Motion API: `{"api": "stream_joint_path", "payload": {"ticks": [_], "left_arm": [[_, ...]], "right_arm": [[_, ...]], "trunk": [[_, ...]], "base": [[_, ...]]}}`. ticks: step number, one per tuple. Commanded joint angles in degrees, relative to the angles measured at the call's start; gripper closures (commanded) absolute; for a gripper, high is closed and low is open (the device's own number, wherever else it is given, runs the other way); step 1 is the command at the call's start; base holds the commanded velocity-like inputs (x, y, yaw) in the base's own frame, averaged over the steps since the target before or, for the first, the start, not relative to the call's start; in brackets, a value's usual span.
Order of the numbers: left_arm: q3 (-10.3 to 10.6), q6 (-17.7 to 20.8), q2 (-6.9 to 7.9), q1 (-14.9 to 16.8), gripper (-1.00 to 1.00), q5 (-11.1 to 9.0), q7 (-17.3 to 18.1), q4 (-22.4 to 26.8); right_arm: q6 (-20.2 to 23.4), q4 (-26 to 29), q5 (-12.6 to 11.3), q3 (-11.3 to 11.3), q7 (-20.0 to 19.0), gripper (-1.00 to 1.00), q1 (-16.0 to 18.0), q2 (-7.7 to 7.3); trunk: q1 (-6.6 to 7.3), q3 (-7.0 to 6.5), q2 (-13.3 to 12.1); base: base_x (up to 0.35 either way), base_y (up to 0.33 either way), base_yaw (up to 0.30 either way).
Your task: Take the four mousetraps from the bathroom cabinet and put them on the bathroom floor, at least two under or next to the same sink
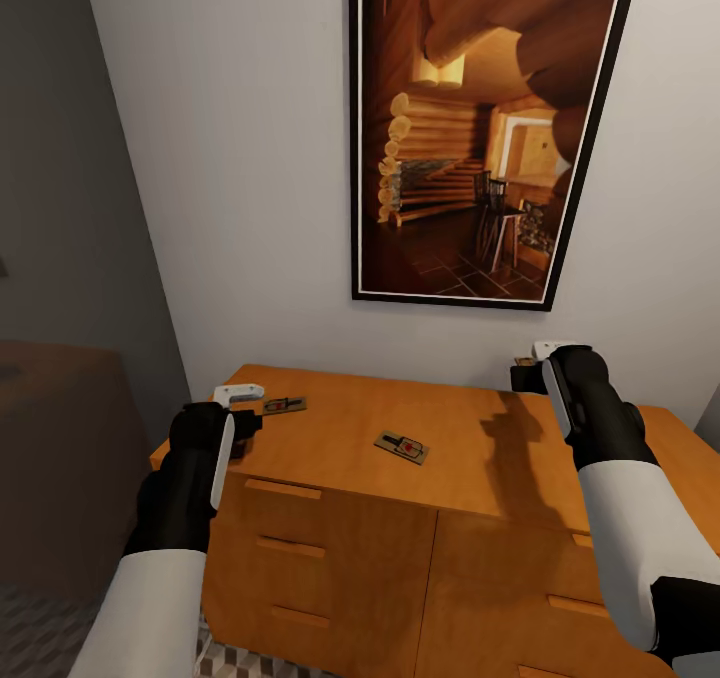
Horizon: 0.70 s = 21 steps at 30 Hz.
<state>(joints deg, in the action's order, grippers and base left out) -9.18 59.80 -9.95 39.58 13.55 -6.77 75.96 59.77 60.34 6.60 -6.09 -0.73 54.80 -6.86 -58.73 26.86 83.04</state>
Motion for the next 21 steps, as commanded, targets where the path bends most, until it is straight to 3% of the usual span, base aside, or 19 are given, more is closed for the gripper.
{"api": "stream_joint_path", "payload": {"ticks": [1, 21], "left_arm": [[-0.06, 0.2, -0.05, 0.05, -1.0, -0.1, -0.18, 0.02], [-0.05, 0.2, -0.05, 0.0, -1.0, -0.09, -0.18, -0.14]], "right_arm": [[0.23, 0.04, 0.15, 0.01, -0.13, 1.0, 0.05, 0.0], [0.23, 0.04, 0.09, -0.06, -0.06, 1.0, 0.05, -0.03]], "trunk": [[0.0, 0.07, 0.04], [0.0, 0.07, 0.04]], "base": [[0.0, 0.0, 0.0], [-0.01, 0.0, 0.0]]}}
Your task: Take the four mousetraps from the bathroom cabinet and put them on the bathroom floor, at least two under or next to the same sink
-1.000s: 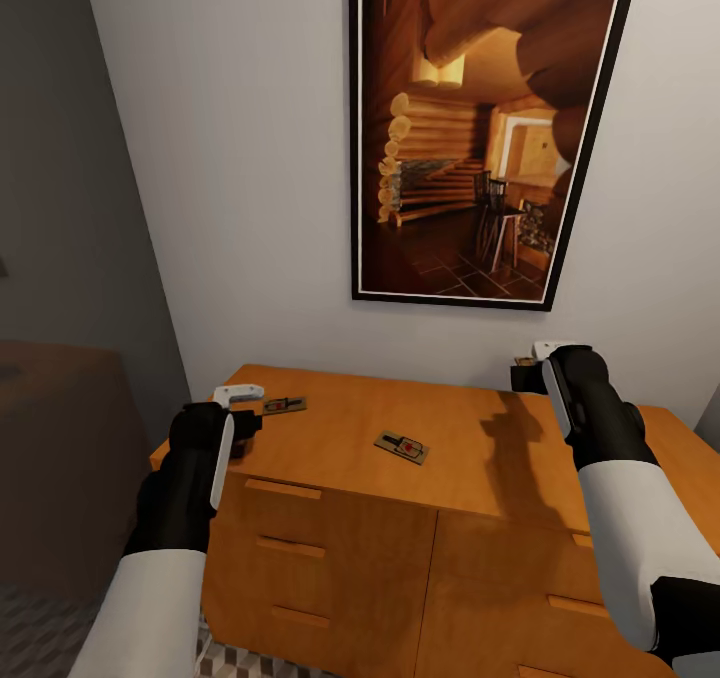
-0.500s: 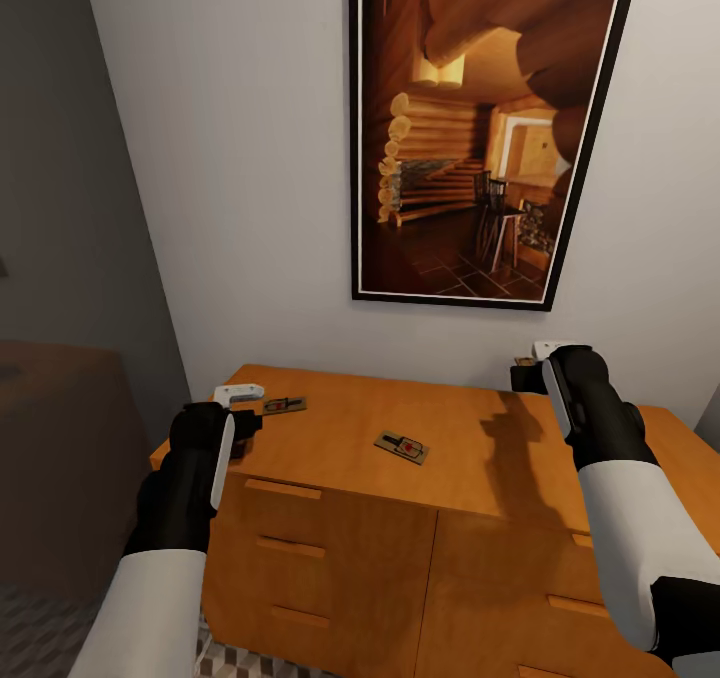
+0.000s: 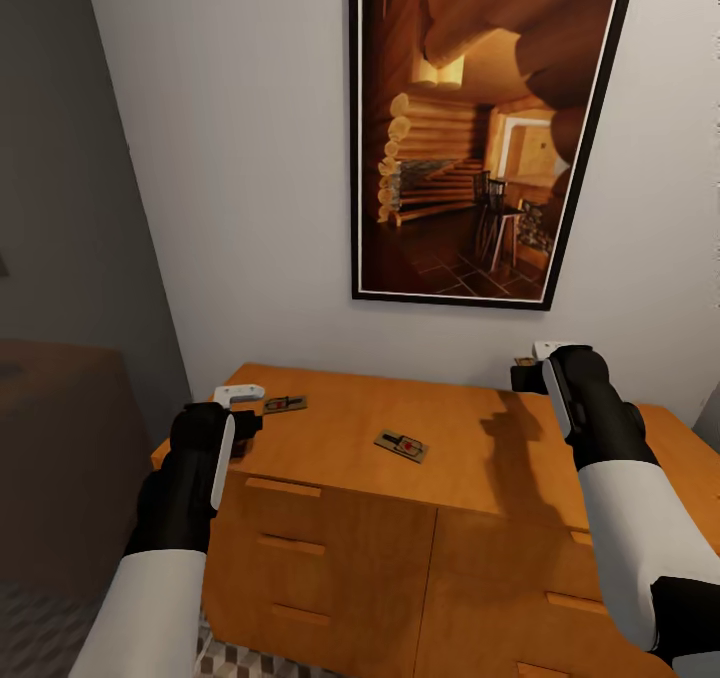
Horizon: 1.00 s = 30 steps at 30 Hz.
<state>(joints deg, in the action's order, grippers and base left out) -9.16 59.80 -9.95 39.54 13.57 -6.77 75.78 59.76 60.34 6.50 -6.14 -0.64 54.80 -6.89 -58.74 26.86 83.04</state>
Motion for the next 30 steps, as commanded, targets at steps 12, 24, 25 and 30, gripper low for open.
{"api": "stream_joint_path", "payload": {"ticks": [12, 24, 25, 30], "left_arm": [[-0.07, 0.2, -0.05, 0.07, -1.0, -0.12, -0.18, -0.02], [-0.19, 0.2, 0.05, 0.1, -1.0, -0.12, -0.18, -2.49], [-0.16, 0.2, 0.06, 0.1, -1.0, -0.14, -0.18, -2.93], [-0.01, 0.2, 0.1, 0.1, -1.0, -0.27, -0.18, -4.83]], "right_arm": [[0.24, 0.04, 0.26, -0.01, -0.18, 1.0, 0.04, -0.04], [0.24, 0.04, 0.34, -0.01, -0.2, 1.0, -0.52, -0.03], [0.24, 0.04, 0.35, -0.01, -0.19, 1.0, -0.56, -0.02], [0.24, 0.04, 0.37, -0.01, -0.2, 1.0, -0.72, -0.05]], "trunk": [[0.01, 0.07, 0.04], [0.01, 0.07, 0.04], [0.01, 0.07, 0.04], [0.01, 0.07, 0.04]], "base": [[-0.094, 0.0, 0.0], [-0.002, 0.0, 0.0], [0.0, 0.0, 0.0], [0.0, 0.0, 0.0]]}}
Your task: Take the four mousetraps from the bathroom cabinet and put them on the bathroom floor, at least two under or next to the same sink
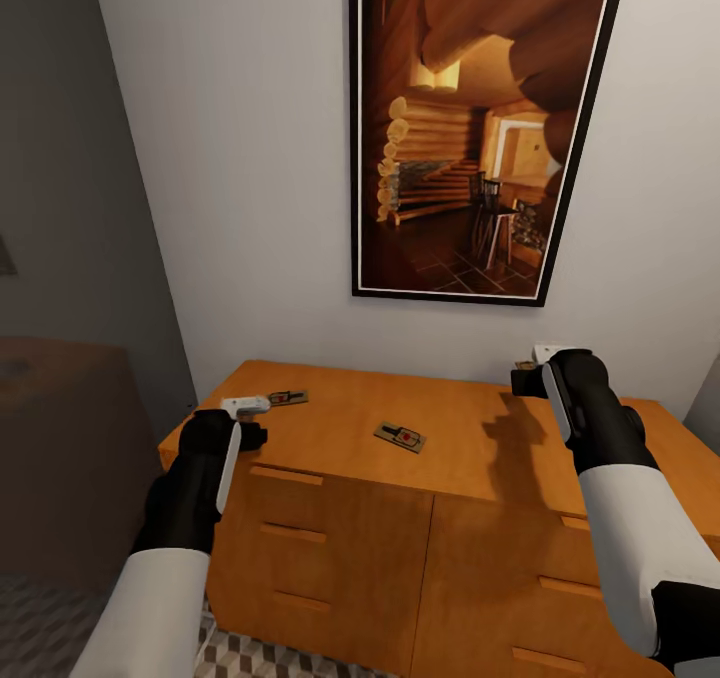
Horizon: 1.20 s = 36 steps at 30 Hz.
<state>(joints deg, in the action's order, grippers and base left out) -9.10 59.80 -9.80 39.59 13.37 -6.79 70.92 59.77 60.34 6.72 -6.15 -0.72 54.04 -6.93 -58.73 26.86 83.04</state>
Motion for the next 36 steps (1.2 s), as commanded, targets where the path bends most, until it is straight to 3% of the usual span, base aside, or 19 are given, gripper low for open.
{"api": "stream_joint_path", "payload": {"ticks": [1, 11, 24, 30, 36], "left_arm": [[-0.07, 0.2, -0.05, 0.08, -1.0, -0.11, -0.15, -0.13], [-0.13, 0.2, -0.11, 1.97, -1.0, -0.25, -0.15, -1.04], [-0.13, 0.2, -0.04, 2.15, -1.0, -0.21, -0.15, -0.81], [-0.32, 0.2, -0.04, 3.46, -1.0, -0.04, -0.18, -3.69], [-4.68, 0.2, -0.12, 4.26, -1.0, 0.03, -0.23, -5.88]], "right_arm": [[0.23, 0.04, 0.17, -0.01, -0.14, 1.0, 0.03, 0.0], [0.23, 0.04, 0.14, -0.01, -0.08, 1.0, 0.01, -0.01], [0.23, 0.04, 0.06, 0.03, -0.07, 1.0, 0.01, 0.0], [0.23, 0.04, 0.01, 0.04, -0.02, 1.0, 0.01, 0.03], [0.23, -0.04, -0.04, 0.0, -0.01, 1.0, 0.01, 0.04]], "trunk": [[0.0, 0.07, 0.04], [0.0, 0.07, 0.04], [0.0, 0.07, 0.04], [0.0, 0.07, 0.04], [0.0, 0.07, 0.04]], "base": [[0.0, 0.0, 0.0], [0.0, 0.0, 0.0], [0.0, 0.0, 0.0], [0.0, 0.0, 0.0], [0.0, 0.0, 0.0]]}}
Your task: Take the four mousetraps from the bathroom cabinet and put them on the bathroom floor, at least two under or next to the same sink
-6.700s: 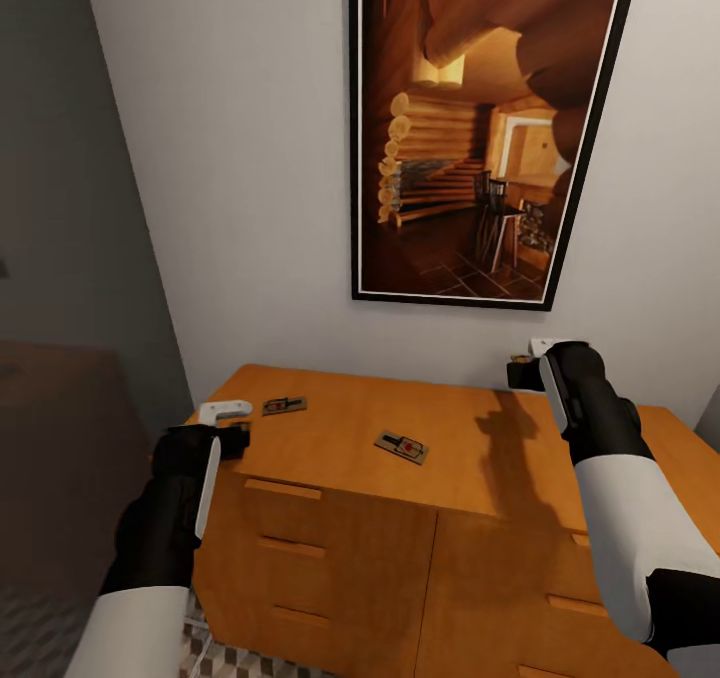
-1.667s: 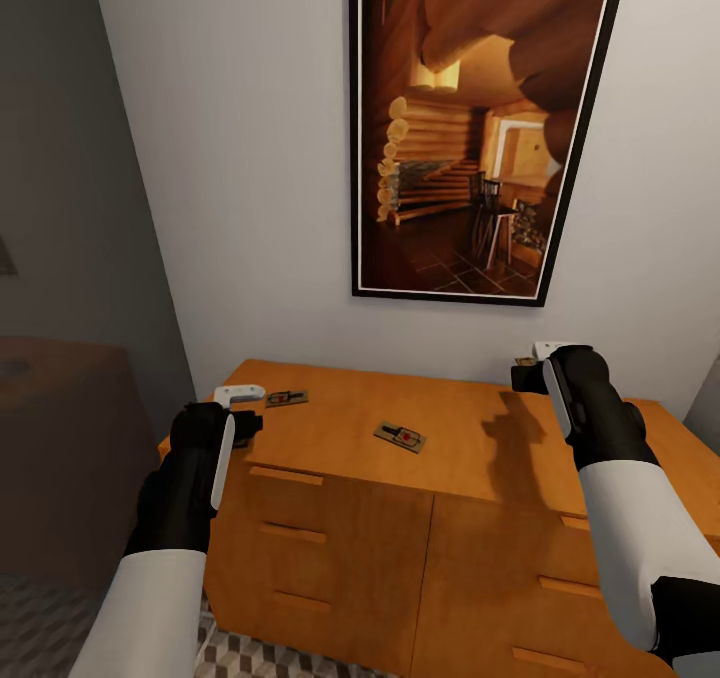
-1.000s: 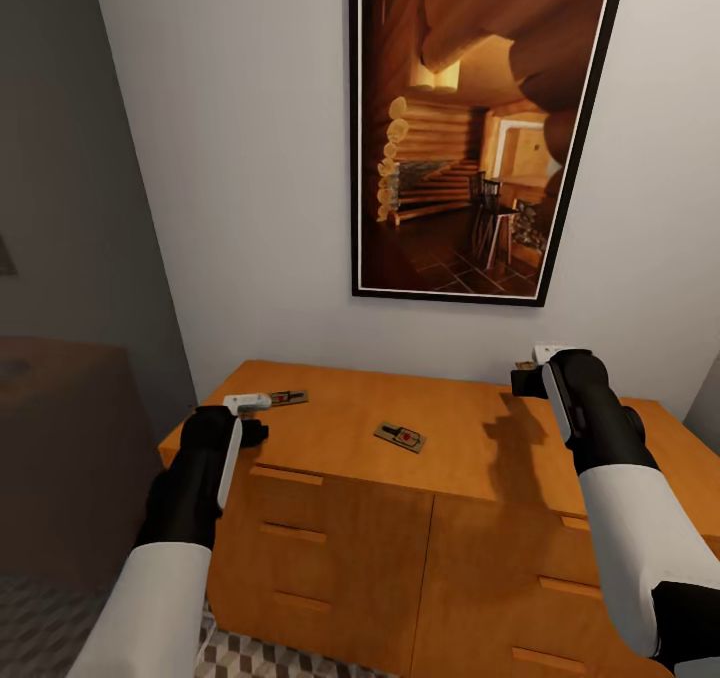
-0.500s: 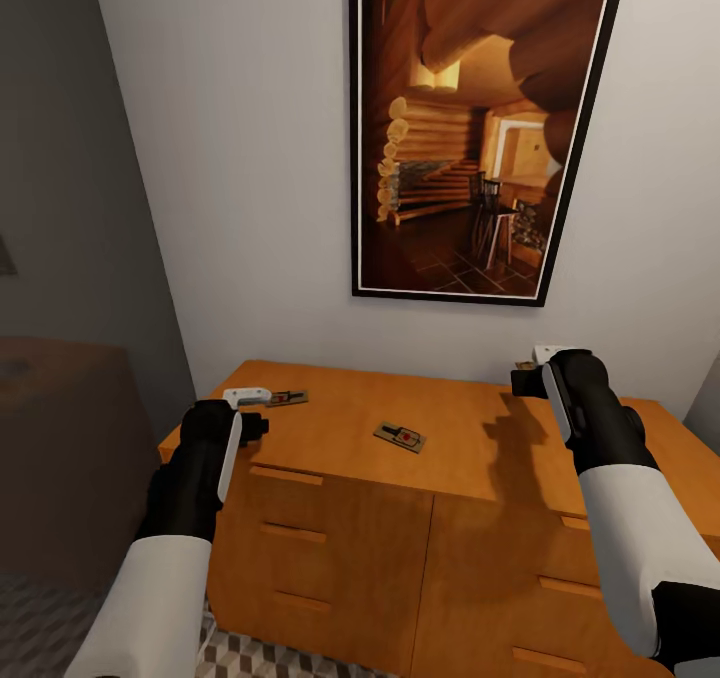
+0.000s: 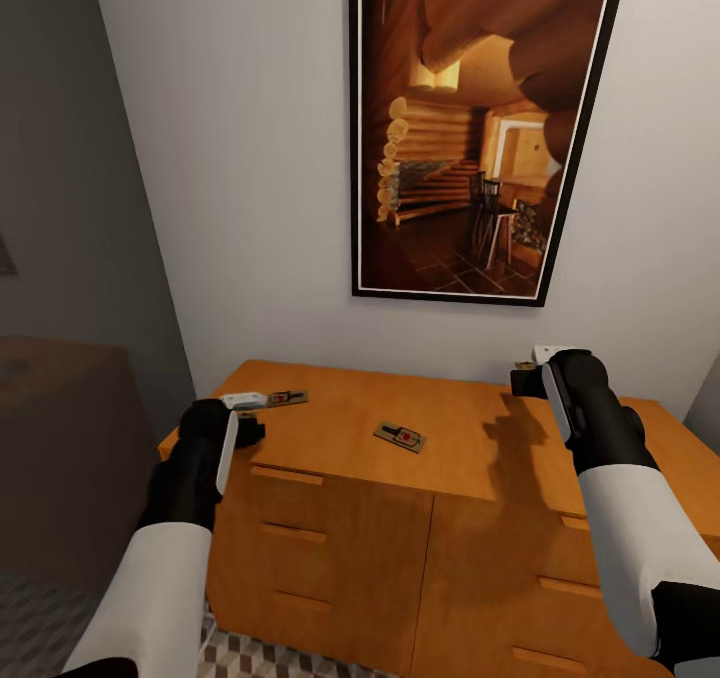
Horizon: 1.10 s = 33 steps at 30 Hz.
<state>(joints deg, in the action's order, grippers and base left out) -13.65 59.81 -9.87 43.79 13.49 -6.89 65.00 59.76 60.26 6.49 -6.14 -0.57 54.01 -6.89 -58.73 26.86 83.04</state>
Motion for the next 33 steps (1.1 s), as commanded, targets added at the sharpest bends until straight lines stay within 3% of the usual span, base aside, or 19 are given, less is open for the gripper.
{"api": "stream_joint_path", "payload": {"ticks": [1, 17, 33], "left_arm": [[-0.39, 0.19, -0.06, 0.07, -1.0, -0.06, -0.13, 0.0], [-1.77, 0.19, -0.13, 0.15, -1.0, 2.53, -0.14, 0.03], [-2.07, 0.19, -0.13, 0.15, -1.0, 2.77, -0.14, -1.12]], "right_arm": [[0.24, 0.04, 0.19, 0.01, -0.17, 1.0, 0.04, -0.01], [0.24, 0.03, 0.19, 0.02, -0.19, 1.0, 0.04, 0.02], [0.24, 0.03, 0.19, -0.01, -0.3, 1.0, 0.04, 0.03]], "trunk": [[0.0, 0.07, 0.04], [0.0, 0.07, 0.04], [0.0, 0.07, 0.04]], "base": [[0.0, 0.0, 0.0], [0.0, 0.0, 0.0], [0.0, 0.0, 0.0]]}}
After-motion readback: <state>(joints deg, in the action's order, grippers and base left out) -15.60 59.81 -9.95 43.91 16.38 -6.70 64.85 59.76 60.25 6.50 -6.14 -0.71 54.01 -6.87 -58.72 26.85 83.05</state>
